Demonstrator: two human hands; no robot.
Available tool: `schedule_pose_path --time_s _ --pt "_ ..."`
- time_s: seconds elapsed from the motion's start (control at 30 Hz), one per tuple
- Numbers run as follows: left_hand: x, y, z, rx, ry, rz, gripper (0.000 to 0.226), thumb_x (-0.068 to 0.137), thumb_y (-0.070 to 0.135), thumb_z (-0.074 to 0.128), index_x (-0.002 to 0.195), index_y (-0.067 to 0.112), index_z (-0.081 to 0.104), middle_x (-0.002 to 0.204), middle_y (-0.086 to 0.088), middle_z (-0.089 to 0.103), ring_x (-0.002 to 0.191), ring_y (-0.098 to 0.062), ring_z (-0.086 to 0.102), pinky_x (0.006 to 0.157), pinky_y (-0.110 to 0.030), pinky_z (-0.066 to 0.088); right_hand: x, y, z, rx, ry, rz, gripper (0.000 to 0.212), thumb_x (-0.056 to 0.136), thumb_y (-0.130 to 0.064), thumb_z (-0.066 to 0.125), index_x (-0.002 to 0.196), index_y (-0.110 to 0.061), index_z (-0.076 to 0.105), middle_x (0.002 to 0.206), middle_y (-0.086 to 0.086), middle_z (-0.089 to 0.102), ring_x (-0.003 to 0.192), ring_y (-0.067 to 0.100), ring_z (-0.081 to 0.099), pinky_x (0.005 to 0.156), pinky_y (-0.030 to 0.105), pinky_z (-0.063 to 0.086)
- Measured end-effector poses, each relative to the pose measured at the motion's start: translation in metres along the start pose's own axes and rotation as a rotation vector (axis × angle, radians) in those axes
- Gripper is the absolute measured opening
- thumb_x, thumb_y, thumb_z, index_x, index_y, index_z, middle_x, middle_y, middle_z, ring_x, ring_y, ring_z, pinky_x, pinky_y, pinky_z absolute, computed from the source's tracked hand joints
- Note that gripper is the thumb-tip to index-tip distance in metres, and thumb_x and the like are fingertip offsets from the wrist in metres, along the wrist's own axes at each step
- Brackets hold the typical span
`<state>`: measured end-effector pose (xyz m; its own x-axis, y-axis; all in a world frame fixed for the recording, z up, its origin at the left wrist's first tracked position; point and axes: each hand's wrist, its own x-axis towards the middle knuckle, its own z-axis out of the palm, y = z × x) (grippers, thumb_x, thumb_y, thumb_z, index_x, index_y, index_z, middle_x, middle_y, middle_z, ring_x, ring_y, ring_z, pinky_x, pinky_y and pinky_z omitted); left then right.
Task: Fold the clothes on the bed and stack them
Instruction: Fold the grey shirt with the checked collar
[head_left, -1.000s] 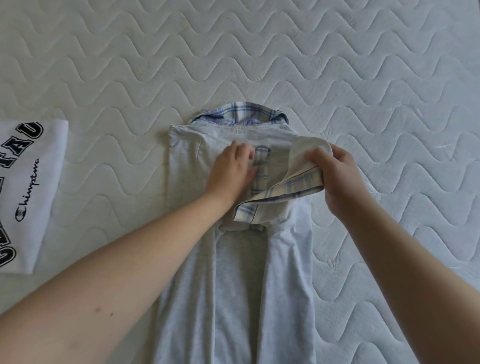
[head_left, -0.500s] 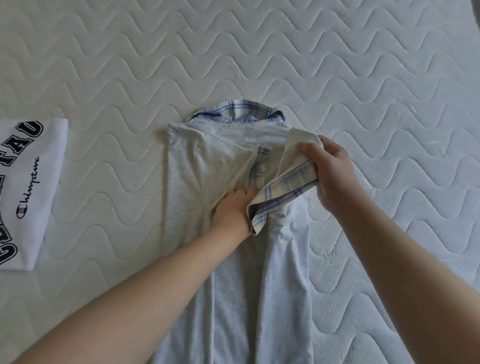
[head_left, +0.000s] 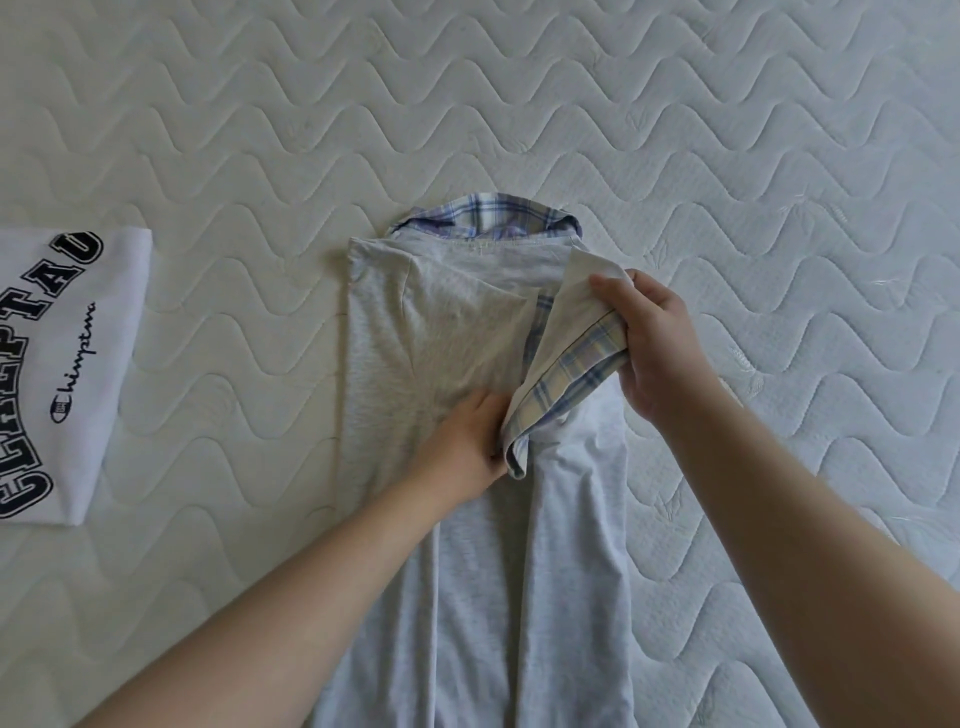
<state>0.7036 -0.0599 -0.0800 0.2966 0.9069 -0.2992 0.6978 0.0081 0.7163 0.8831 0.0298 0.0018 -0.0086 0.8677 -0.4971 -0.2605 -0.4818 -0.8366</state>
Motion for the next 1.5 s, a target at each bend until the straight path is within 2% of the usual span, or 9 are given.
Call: schedule_pose_path --time_s 0.13,0.37,0.5,0.67,0.87,1.07,1.17,1.3,1.5 --pt "-0.003 0.005 0.018 0.37 0.012 0.018 0.037 0.084 0.022 0.064 0.117 0.007 0.058 0.115 -0.012 0.052 0.108 -0.03 0.05 0.084 -0.035 0.041 0.0 0.0 0.002 0.002 0.009 -0.003 0.007 0.086 -0.016 0.067 0.081 -0.011 0.067 0.075 0.005 0.068 0.072 0.019 0.067 0.071 0.035 0.055" --pt "-0.024 0.0 0.025 0.35 0.093 0.256 0.029 0.075 0.002 0.058 0.103 0.0 0.067 0.094 -0.015 0.065 0.084 -0.036 0.063 0.074 -0.043 0.054 0.002 -0.008 -0.001 0.031 0.006 -0.026 0.013 0.087 -0.016 0.065 0.075 -0.014 0.07 0.07 0.004 0.069 0.066 0.017 0.068 0.061 0.028 0.055" --pt "-0.036 -0.001 0.025 0.046 0.197 0.061 0.051 0.076 0.017 0.079 0.12 0.001 0.059 0.111 -0.014 0.061 0.104 -0.031 0.06 0.094 -0.02 0.039 0.003 -0.003 0.002 0.0 0.028 0.005 0.009 0.089 -0.017 0.065 0.083 -0.012 0.069 0.071 0.003 0.07 0.068 0.017 0.068 0.065 0.029 0.056" --pt "-0.047 0.026 0.015 -0.346 0.437 -0.14 0.088 0.065 0.05 0.082 0.131 0.015 0.035 0.125 0.004 0.045 0.105 -0.012 0.057 0.078 -0.006 0.045 0.007 0.006 0.012 -0.052 0.029 0.035 0.012 0.09 -0.019 0.066 0.083 -0.009 0.063 0.071 0.003 0.064 0.067 0.018 0.063 0.063 0.031 0.055" --pt "-0.04 0.023 -0.003 -0.312 0.504 -0.304 0.025 0.086 0.015 0.068 0.107 0.027 0.061 0.081 0.017 0.064 0.077 0.002 0.061 0.065 -0.018 0.048 0.011 0.015 0.038 -0.313 0.003 -0.023 0.024 0.084 -0.031 0.07 0.079 -0.009 0.062 0.071 0.007 0.054 0.068 0.022 0.054 0.067 0.038 0.047" --pt "-0.045 0.011 -0.005 -0.285 0.554 -0.401 0.019 0.088 0.012 0.059 0.071 0.014 0.05 0.06 0.001 0.049 0.056 -0.012 0.045 0.052 -0.02 0.031 0.029 0.028 0.082 -0.544 0.086 -0.072 0.027 0.086 -0.037 0.067 0.083 -0.011 0.066 0.063 -0.003 0.057 0.059 0.017 0.058 0.062 0.033 0.053" --pt "-0.046 0.003 -0.006 -0.317 0.547 -0.462 0.012 0.089 0.012 0.058 0.077 0.012 0.058 0.064 -0.004 0.057 0.061 -0.016 0.051 0.054 -0.021 0.035 0.036 0.038 0.096 -0.627 -0.046 0.055 0.034 0.092 -0.038 0.062 0.116 -0.015 0.067 0.094 0.0 0.072 0.084 0.019 0.07 0.078 0.039 0.059" --pt "-0.048 -0.01 -0.006 -0.392 0.517 -0.56 0.014 0.089 0.015 0.063 0.104 0.017 0.061 0.076 0.006 0.062 0.065 0.001 0.056 0.055 -0.009 0.038 0.032 0.047 0.075 -0.852 -0.234 -0.033 0.037 0.096 -0.039 0.057 0.129 -0.022 0.06 0.118 -0.008 0.066 0.1 0.006 0.061 0.067 0.012 0.043" --pt "-0.013 -0.023 -0.025 -0.203 0.698 -0.44 0.049 0.084 0.026 0.072 0.126 0.011 0.051 0.097 0.006 0.053 0.084 -0.009 0.052 0.076 -0.004 0.035 0.04 0.038 -0.013 -0.816 0.267 -0.141 0.026 0.096 -0.031 0.055 0.12 -0.024 0.061 0.105 -0.008 0.067 0.079 -0.003 0.059 0.072 0.026 0.051"
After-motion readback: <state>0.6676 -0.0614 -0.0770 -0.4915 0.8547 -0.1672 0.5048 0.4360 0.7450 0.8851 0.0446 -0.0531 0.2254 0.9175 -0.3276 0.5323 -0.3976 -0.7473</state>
